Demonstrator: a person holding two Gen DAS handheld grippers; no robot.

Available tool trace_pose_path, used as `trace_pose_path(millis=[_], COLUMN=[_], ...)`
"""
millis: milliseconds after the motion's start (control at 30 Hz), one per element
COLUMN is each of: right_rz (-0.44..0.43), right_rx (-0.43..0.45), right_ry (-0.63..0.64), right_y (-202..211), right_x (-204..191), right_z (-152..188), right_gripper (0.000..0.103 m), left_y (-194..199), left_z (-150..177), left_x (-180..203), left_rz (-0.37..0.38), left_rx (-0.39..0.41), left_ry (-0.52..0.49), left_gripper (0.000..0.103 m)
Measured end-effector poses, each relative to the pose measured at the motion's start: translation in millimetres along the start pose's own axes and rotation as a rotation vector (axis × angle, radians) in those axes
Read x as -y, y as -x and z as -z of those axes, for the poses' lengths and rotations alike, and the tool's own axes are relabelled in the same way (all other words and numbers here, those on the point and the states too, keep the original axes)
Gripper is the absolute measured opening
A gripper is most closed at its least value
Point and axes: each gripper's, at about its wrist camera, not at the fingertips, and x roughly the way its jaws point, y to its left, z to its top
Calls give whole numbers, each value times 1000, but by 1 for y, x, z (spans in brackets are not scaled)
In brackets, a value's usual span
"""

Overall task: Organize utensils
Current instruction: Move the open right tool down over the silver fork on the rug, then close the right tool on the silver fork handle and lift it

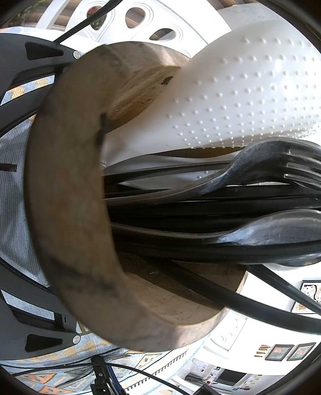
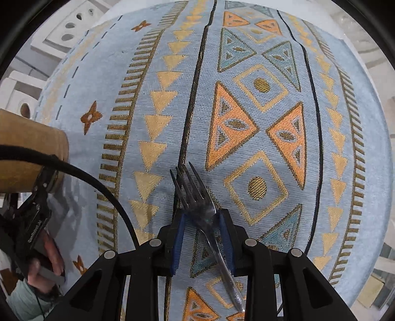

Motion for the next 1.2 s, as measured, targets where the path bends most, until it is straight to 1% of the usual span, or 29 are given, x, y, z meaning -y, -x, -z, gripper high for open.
trace_pose_path(millis=[33,100,200,300,400,433,467,500,567,600,633,700,733,767,833,900,1000,1067,1100,1133,1200], right_rz=[21,36,-51,-117,-177,-229,-255,-310,-354,-365,-357,-313,-304,-303,-323,-329,-355,-351,-328,-311,-296], right_rx=[15,49,112,193,238,268,285,308,337,349,355,343,326,290,249,211,149,99,81,76,94], right_ry=[6,16,-42,-60,-74,-77,-78,-77,-79,-73,-67,-52,-48,-49,-56,-46,23,97,143,177,254], right_y=[1,2,16,38,54,62,68,76,84,88,90,85,80,72,68,61,50,42,38,36,34], right_x=[-6,-14,-12,-10,-3,0,4,7,-3,-3,-3,-6,-6,-7,-7,-17,-41,-59,-71,-77,-91], right_z=[-1,0,0,-4,-5,-5,-4,-3,-6,-4,-4,-5,-4,-6,-6,-8,-14,-15,-14,-13,-12], right_gripper=[26,24,23,23,23,22,16,7,7,7,7,7,7,7,7,9,11,20,28,32,32], left_y=[0,0,0,0,0,0,0,0,0,0,0,0,0,0,0,0,0,0,1,1,3], left_z=[0,0,0,0,0,0,0,0,0,0,0,0,0,0,-1,-1,-1,-1,0,0,0], left_x=[1,1,1,2,2,2,2,2,2,1,2,1,1,1,1,1,2,3,4,5,7], left_rz=[1,0,0,0,0,0,0,0,0,0,0,0,0,0,0,0,1,2,2,3,6], left_rx=[0,0,0,0,0,0,0,0,0,0,0,0,-1,0,-1,0,0,0,1,4,7], left_ry=[1,0,0,0,0,0,0,0,0,0,0,0,0,0,0,0,1,2,2,3,5], left_gripper=[96,96,96,96,96,96,96,96,96,96,96,96,96,96,96,96,96,96,96,96,96])
